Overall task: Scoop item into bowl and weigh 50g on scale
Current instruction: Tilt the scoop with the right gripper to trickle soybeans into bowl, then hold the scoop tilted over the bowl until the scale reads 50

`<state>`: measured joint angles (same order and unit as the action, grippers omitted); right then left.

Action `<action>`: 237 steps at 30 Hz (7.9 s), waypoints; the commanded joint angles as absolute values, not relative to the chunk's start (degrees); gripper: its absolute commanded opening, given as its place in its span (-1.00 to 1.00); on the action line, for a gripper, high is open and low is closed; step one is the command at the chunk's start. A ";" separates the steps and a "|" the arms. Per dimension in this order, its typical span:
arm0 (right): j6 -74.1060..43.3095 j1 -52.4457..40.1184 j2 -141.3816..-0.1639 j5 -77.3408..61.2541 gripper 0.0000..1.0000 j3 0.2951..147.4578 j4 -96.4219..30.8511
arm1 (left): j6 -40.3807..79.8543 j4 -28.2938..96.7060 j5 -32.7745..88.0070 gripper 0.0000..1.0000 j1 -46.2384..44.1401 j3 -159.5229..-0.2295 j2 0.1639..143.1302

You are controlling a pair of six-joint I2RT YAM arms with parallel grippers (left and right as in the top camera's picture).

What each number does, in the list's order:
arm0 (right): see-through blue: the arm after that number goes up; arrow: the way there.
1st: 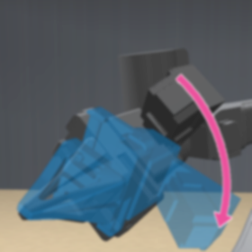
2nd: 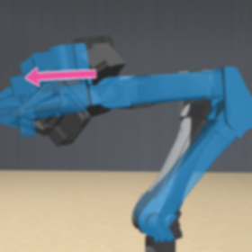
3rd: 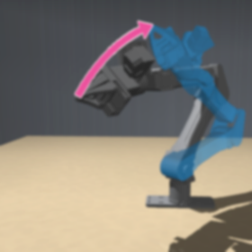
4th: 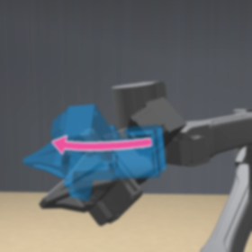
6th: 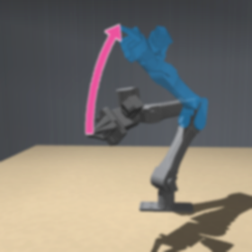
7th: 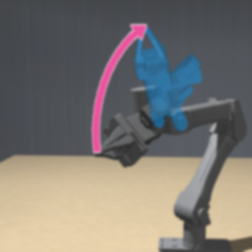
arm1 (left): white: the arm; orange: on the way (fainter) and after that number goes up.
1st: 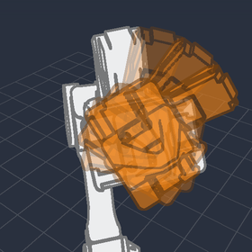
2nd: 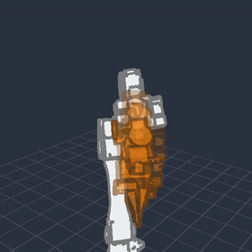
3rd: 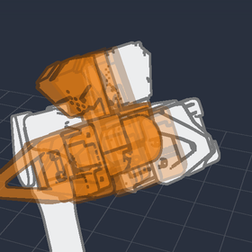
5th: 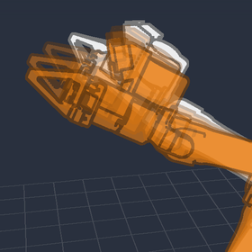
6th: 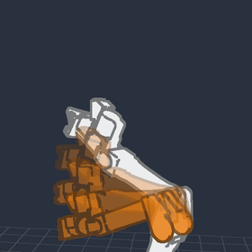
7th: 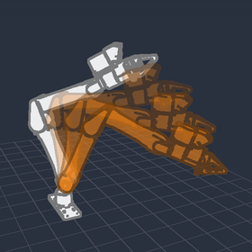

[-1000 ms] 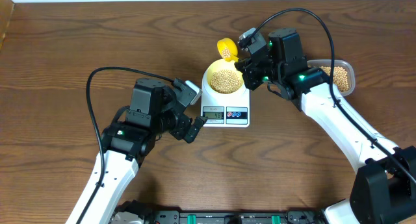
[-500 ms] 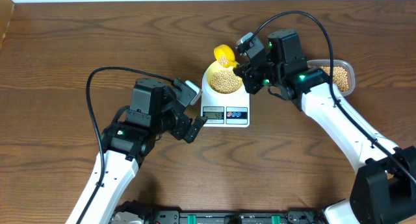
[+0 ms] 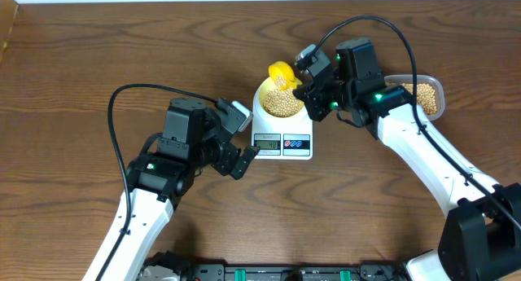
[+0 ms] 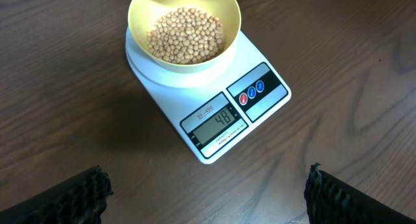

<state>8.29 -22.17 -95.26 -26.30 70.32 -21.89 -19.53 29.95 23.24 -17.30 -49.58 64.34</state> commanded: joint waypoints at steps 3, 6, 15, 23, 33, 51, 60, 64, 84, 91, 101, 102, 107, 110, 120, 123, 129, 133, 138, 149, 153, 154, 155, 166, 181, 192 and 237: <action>9.98 -21.34 -95.74 -27.09 -0.98 70.37 -22.57 | -19.66 29.89 23.53 0.96 -17.06 -49.80 63.99; 9.96 -21.21 -95.74 -27.29 -0.98 70.37 -21.58 | -19.66 29.89 23.51 0.95 -17.06 -49.80 63.99; 11.97 -20.60 -95.77 -26.02 -0.98 70.37 -25.85 | -19.66 29.89 23.51 0.96 -17.06 -49.80 63.99; 14.20 -20.16 -95.77 -24.80 -0.98 70.37 -26.61 | -19.66 29.89 23.51 0.95 -17.06 -49.80 63.99; 14.20 -20.34 -95.77 -24.56 -0.98 70.37 -23.51 | -19.66 29.89 23.51 0.96 -17.06 -49.80 63.99; 13.74 -20.27 -95.77 -25.02 -0.98 70.37 -23.57 | -19.66 29.89 23.53 0.96 -17.06 -49.80 63.99; 13.74 -20.29 -95.77 -24.99 -0.98 70.37 -23.59 | -19.66 29.89 23.51 0.96 -17.06 -49.80 63.99; 13.74 -20.29 -95.77 -25.02 -0.98 70.37 -23.57 | -19.66 29.89 23.51 0.96 -17.06 -49.80 63.99; 13.76 -20.12 -95.77 -24.62 -0.98 70.37 -22.70 | -19.66 29.89 23.51 0.96 -17.06 -49.80 63.99; 13.98 -19.97 -95.77 -25.89 -0.98 70.37 -23.79 | -19.66 29.89 23.51 0.96 -17.06 -49.80 63.99; 13.78 -19.73 -95.77 -26.04 -0.98 70.37 -23.57 | -19.66 29.89 23.51 0.96 -17.06 -49.80 63.99; 13.78 -19.68 -95.79 -26.09 -0.98 70.37 -23.07 | -19.66 29.87 23.51 0.96 -17.06 -49.80 63.99; 13.96 -19.79 -95.90 -25.63 -0.98 70.37 -24.21 | -19.66 29.89 23.51 0.96 -17.06 -49.80 63.99; 13.80 -19.81 -96.03 -27.64 -0.98 70.37 -23.35 | -19.66 29.89 23.51 0.96 -17.06 -49.80 63.99; 14.20 -19.70 -96.14 -26.24 -0.98 70.37 -24.91 | -19.66 29.89 23.51 0.96 -17.06 -49.80 63.99; 13.96 -19.77 -96.16 -27.81 -0.98 70.37 -22.70 | -19.66 29.89 23.51 0.96 -17.06 -49.80 63.99; 13.76 -19.73 -96.38 -27.42 -0.98 70.37 -22.79 | -19.66 29.89 23.51 0.96 -17.06 -49.80 63.99; 13.74 -19.81 -96.40 -24.88 -0.98 70.37 -25.36 | -19.66 29.89 23.51 0.96 -17.04 -49.80 63.99; 13.82 -19.92 -96.55 -25.98 -0.98 70.37 -25.43 | -19.66 29.89 23.53 0.96 -17.06 -49.80 63.99; 13.28 -19.86 -96.79 -26.06 -0.98 70.37 -22.85 | -19.66 29.89 23.51 0.96 -17.06 -49.80 63.99; 13.34 -19.68 -96.82 -25.43 -0.98 70.37 -24.01 | -19.66 29.89 23.53 0.96 -17.06 -49.80 63.99; 13.37 -19.70 -96.82 -25.45 -0.98 70.37 -23.68 | -19.66 29.89 23.51 0.96 -17.04 -49.80 63.99; 13.37 -19.70 -96.82 -25.45 -0.98 70.37 -23.59 | -19.66 29.89 23.51 0.96 -17.06 -49.80 63.99; 13.34 -19.70 -96.82 -25.45 -0.98 70.37 -23.59 | -19.66 29.89 23.51 0.96 -17.06 -49.80 63.99; 13.34 -19.68 -96.82 -25.43 -0.98 70.37 -23.57 | -19.66 29.89 23.51 0.96 -17.06 -49.80 63.99; 13.37 -19.46 -96.82 -25.41 -0.98 70.37 -23.59 | -19.66 29.89 23.51 0.96 -17.06 -49.80 63.99; 11.86 -19.53 -96.82 -23.90 -0.98 70.37 -24.56 | -19.66 29.89 23.53 0.96 -17.06 -49.80 63.99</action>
